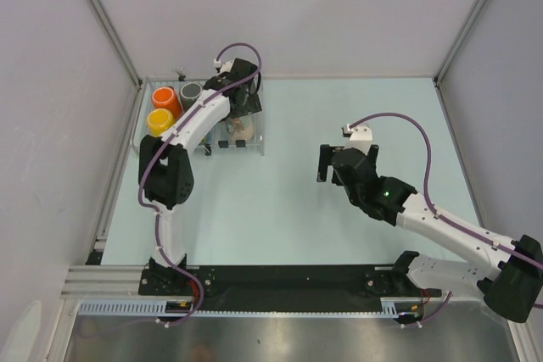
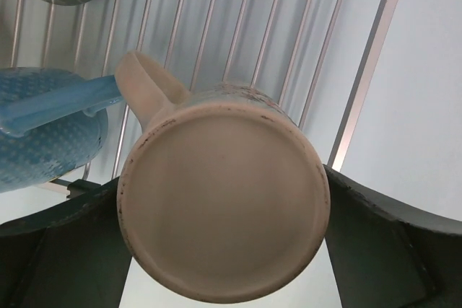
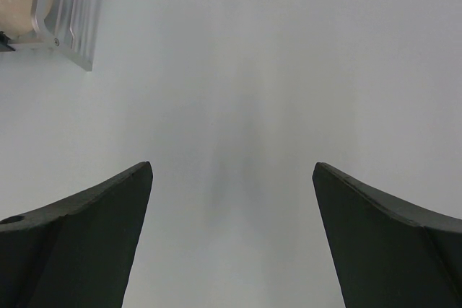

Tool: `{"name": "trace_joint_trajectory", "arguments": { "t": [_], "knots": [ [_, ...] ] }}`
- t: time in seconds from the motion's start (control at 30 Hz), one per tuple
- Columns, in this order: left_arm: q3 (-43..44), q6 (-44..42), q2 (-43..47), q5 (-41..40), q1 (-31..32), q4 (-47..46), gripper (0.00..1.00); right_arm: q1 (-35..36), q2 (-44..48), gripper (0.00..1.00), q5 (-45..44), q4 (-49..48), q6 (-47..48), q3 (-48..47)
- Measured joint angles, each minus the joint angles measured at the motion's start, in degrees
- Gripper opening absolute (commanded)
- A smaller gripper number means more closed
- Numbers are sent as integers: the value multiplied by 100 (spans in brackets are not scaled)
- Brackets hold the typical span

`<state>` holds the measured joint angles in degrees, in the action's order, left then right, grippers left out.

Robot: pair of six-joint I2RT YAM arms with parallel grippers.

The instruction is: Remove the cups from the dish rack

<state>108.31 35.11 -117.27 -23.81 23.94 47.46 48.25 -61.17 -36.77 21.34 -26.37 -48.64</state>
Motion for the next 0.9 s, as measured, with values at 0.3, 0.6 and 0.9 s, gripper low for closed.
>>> {"name": "trace_joint_trajectory", "arguments": {
  "t": [0.3, 0.6, 0.9],
  "knots": [
    [-76, 31, -2, 15, -13, -133, 20, -17, 0, 100, 24, 2, -17, 4],
    [-387, 20, 201, 31, -9, -374, 1, -15, 63, 100, 90, 17, -81, 7],
    [-461, -308, 509, 533, 120, -313, 0, -81, 52, 100, 120, 153, -214, 2]
  ]
}}
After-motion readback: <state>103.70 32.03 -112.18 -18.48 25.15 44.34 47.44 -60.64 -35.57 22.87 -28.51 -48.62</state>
